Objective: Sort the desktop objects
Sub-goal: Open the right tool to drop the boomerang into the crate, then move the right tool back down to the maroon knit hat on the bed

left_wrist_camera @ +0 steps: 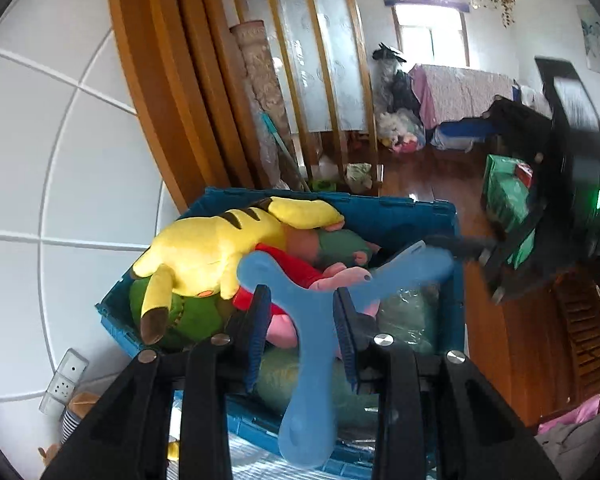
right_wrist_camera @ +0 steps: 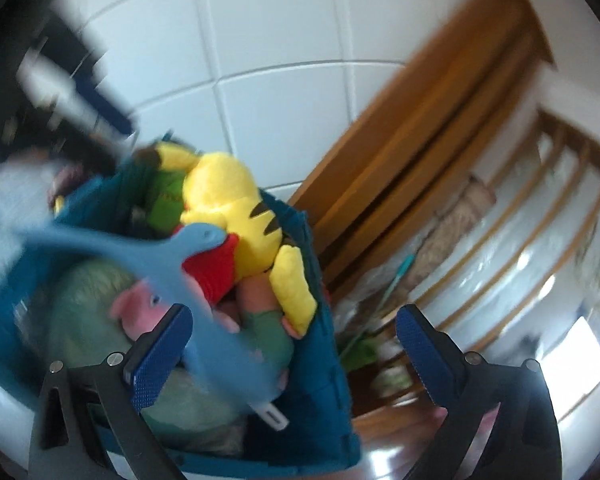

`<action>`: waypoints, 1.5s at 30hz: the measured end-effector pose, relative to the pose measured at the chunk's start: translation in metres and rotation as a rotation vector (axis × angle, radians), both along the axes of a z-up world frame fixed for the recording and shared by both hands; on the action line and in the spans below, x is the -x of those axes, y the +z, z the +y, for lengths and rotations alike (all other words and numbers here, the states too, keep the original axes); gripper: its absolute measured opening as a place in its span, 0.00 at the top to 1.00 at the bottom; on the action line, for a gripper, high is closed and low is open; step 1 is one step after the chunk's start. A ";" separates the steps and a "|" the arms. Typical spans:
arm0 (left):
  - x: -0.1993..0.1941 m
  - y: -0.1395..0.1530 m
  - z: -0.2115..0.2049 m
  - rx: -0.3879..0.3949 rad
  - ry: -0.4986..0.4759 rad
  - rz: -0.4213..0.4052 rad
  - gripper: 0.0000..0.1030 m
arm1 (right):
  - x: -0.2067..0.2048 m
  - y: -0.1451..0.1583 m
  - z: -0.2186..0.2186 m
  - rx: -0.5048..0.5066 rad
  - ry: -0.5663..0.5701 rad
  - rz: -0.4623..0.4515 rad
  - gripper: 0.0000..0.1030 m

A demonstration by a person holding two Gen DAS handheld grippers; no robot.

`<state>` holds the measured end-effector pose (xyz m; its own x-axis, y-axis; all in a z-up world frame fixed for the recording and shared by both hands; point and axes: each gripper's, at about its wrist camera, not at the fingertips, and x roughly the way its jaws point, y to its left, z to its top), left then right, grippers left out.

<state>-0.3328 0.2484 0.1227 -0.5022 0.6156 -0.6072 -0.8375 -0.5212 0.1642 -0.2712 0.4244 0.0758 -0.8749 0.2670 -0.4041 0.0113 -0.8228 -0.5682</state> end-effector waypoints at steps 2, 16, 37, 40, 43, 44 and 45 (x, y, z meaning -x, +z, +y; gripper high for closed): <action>-0.004 -0.001 -0.009 -0.017 0.002 -0.004 0.69 | -0.013 0.013 0.005 0.079 -0.002 0.031 0.01; -0.066 -0.021 -0.159 -0.173 0.233 0.118 0.24 | -0.068 0.032 -0.082 0.493 0.127 0.134 0.00; -0.066 -0.135 -0.356 -0.074 0.646 0.143 0.00 | 0.000 -0.144 -0.300 0.779 0.285 -0.279 0.00; -0.026 -0.140 -0.353 -0.087 0.629 0.112 0.00 | 0.033 -0.162 -0.304 0.801 0.249 -0.297 0.00; 0.028 -0.143 -0.344 -0.042 0.616 0.124 0.00 | 0.085 -0.178 -0.309 0.811 0.215 -0.345 0.00; 0.042 -0.145 -0.342 -0.030 0.618 0.115 0.00 | 0.101 -0.183 -0.309 0.806 0.207 -0.354 0.00; 0.068 -0.151 -0.339 -0.012 0.632 0.098 0.00 | 0.118 -0.187 -0.312 0.797 0.200 -0.364 0.00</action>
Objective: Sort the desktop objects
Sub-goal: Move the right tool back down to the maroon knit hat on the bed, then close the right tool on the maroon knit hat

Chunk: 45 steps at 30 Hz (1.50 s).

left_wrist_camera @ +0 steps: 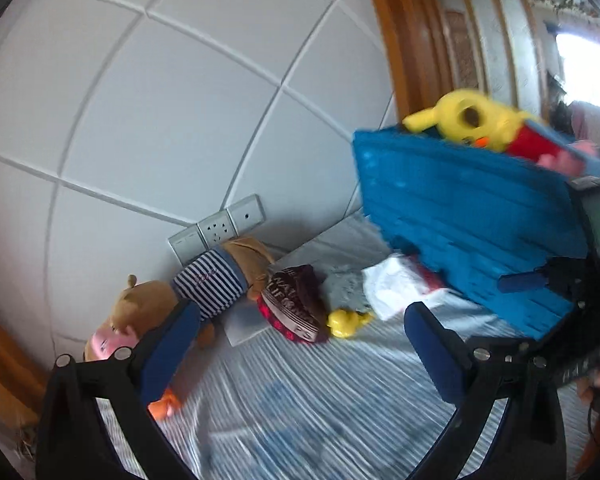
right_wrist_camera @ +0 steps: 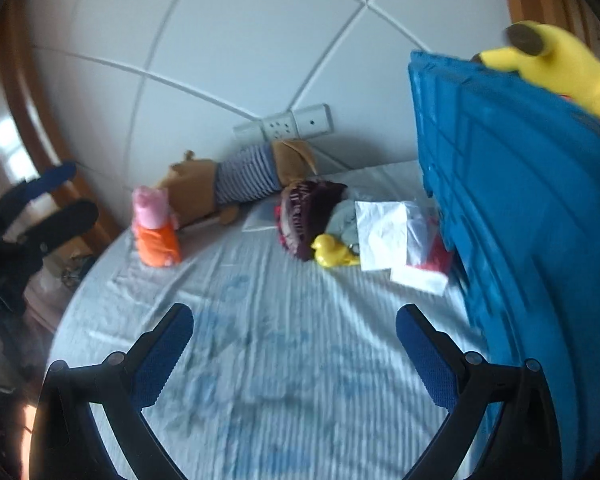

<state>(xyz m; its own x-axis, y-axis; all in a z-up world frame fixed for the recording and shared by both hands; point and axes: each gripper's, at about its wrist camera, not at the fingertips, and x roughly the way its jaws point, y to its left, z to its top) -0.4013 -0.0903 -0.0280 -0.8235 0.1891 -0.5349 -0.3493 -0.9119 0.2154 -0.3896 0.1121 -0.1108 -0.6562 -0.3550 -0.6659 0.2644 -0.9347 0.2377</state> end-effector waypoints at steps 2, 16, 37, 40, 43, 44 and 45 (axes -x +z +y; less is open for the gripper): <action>0.037 -0.010 0.002 -0.006 0.012 -0.046 0.00 | 0.036 -0.011 -0.004 -0.003 0.005 -0.020 0.00; 0.179 -0.116 -0.059 -0.045 0.091 -0.211 0.00 | 0.208 -0.078 -0.038 -0.057 -0.025 -0.090 0.00; 0.219 -0.222 0.028 -0.047 -0.408 -0.358 0.00 | 0.408 -0.171 -0.059 -0.032 0.032 -0.542 0.00; 0.231 -0.242 0.038 -0.039 -0.379 -0.427 0.01 | 0.416 -0.186 -0.061 -0.035 0.051 -0.577 0.00; 0.242 -0.251 0.034 -0.129 -0.357 -0.496 0.08 | 0.420 -0.193 -0.073 -0.115 0.111 -0.561 0.01; 0.243 -0.250 0.032 -0.143 -0.349 -0.495 0.10 | 0.421 -0.195 -0.077 -0.147 0.127 -0.555 0.04; 0.243 -0.250 0.030 -0.156 -0.341 -0.493 0.13 | 0.422 -0.196 -0.080 -0.158 0.144 -0.550 0.07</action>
<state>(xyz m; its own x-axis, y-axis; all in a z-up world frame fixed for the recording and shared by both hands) -0.6444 -0.0603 -0.2777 -0.3661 0.5048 -0.7818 -0.6507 -0.7394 -0.1727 -0.8111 0.0318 -0.3071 -0.1517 -0.2833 -0.9470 0.2683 -0.9339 0.2364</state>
